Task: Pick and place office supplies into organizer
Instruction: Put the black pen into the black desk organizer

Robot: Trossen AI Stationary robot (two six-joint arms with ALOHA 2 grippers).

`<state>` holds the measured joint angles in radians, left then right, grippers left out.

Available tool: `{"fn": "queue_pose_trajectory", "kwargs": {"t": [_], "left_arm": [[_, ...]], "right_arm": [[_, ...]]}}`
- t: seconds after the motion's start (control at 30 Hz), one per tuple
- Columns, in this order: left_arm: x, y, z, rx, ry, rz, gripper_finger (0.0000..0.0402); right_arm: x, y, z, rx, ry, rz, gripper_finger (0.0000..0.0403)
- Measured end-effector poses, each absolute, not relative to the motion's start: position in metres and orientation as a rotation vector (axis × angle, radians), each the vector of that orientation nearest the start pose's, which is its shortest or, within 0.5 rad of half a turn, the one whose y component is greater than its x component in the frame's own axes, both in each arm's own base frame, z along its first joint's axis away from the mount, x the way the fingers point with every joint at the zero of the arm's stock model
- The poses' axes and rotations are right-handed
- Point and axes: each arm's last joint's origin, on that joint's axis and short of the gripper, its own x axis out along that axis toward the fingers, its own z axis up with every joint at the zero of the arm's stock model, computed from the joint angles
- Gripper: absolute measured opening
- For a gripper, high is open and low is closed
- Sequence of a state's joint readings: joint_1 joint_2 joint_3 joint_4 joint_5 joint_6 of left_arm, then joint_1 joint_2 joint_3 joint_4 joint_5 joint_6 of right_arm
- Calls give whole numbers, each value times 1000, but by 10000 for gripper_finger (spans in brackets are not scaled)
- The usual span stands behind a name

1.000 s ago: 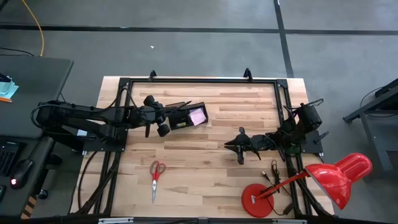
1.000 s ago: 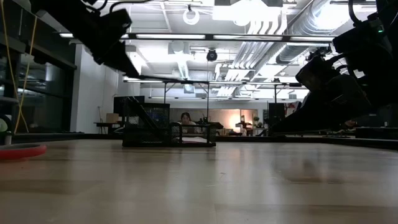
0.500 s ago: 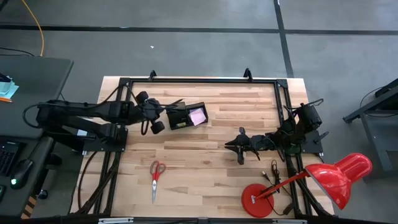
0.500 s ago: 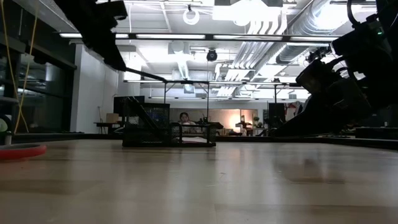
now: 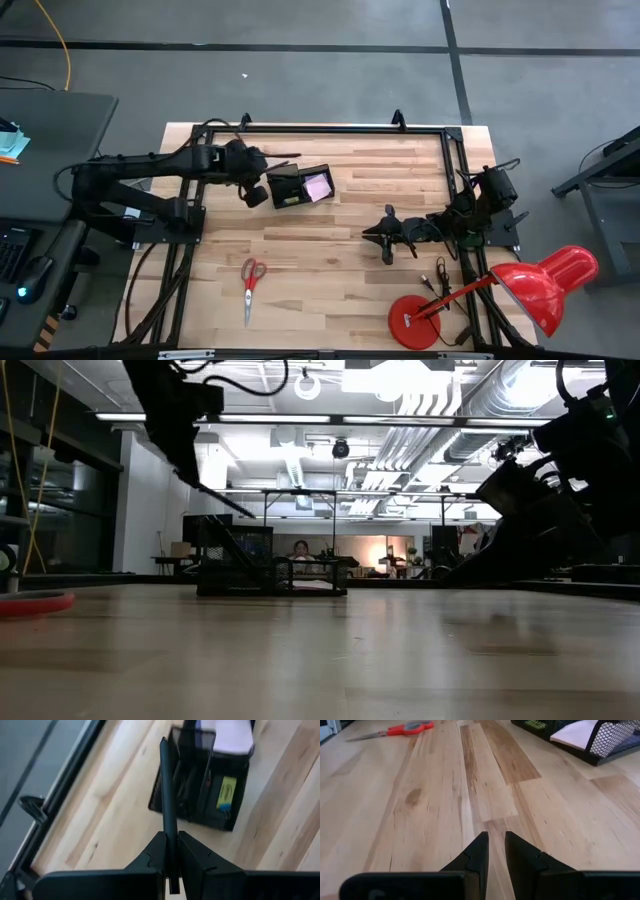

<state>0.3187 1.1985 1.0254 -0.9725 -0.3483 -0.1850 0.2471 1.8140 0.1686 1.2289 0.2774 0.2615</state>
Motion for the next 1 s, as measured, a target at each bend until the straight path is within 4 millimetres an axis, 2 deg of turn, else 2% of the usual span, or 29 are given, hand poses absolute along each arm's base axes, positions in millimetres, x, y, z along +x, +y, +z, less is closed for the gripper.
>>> {"fn": "queue_pose_trajectory", "kwargs": {"t": [0.23,0.43,0.7,1.0], "left_arm": [[219,85,272,-155,1278,705,17],[234,89,274,-128,1304,665,17],[237,89,279,-137,1315,599,17],[235,99,279,-160,1299,549,18]], "right_arm": [[207,44,71,145,412,-84,58],[207,44,71,144,415,-84,58],[207,44,70,144,415,-84,58],[207,44,70,144,415,-85,58]]}}
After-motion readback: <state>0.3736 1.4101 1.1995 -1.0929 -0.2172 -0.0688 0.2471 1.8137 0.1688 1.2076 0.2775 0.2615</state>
